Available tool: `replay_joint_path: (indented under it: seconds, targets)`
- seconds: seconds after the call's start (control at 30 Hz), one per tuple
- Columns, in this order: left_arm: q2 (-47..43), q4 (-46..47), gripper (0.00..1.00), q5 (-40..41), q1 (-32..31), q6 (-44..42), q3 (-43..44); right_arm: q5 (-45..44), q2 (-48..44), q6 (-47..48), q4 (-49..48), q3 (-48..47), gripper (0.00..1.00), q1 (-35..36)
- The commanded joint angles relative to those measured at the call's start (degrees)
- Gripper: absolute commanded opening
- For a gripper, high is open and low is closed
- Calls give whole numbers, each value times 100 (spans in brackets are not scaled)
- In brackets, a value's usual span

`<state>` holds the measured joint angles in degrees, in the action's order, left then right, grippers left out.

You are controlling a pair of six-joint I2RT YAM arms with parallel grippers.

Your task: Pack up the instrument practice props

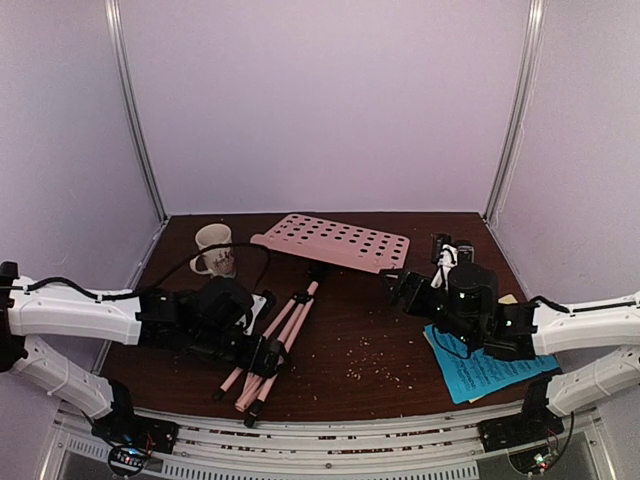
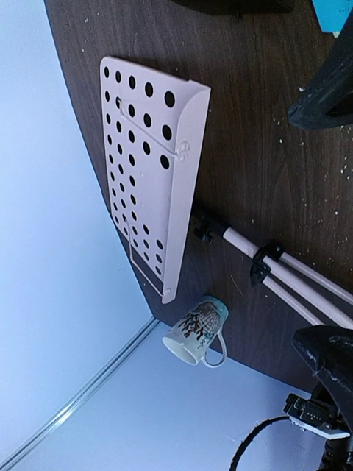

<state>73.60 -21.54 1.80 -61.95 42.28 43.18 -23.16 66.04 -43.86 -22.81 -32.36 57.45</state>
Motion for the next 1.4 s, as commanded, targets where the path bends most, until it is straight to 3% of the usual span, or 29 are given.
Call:
replay_joint_path:
  seconds: [0.0,0.43,0.53,0.67,0.87,0.93,1.0,1.1,1.23,1.37]
  targets:
    - [444,-326,98,336,-216,-53,260,-544,-361,-66,415,357,95,-30]
    - [1506,-509,98,1090,-747,-40,478,-638,-668,-372,277,728,95,-35]
    - [1534,-509,87,1139,-781,-50,489,-630,-639,-451,187,782,95,-35]
    - [1502,-514,60,1173,-821,-50,500,-636,-611,-524,120,839,95,-36]
    - [1362,-516,41,1121,-853,-72,580,-683,-626,-600,97,892,94,-40]
    - [1335,-580,54,1080,-853,-73,629,-691,-641,-607,79,902,94,-43]
    - [1313,-702,73,1100,-869,-67,736,-688,-645,-607,78,906,94,-39]
    - [1174,-816,88,1086,-905,-66,914,-682,-636,-609,86,907,94,-35]
    - [805,-827,97,963,-906,-75,1047,-686,-628,-607,83,907,94,-43]
    - [490,-1112,98,1062,-906,-30,1123,-673,-614,-607,68,905,94,-42]
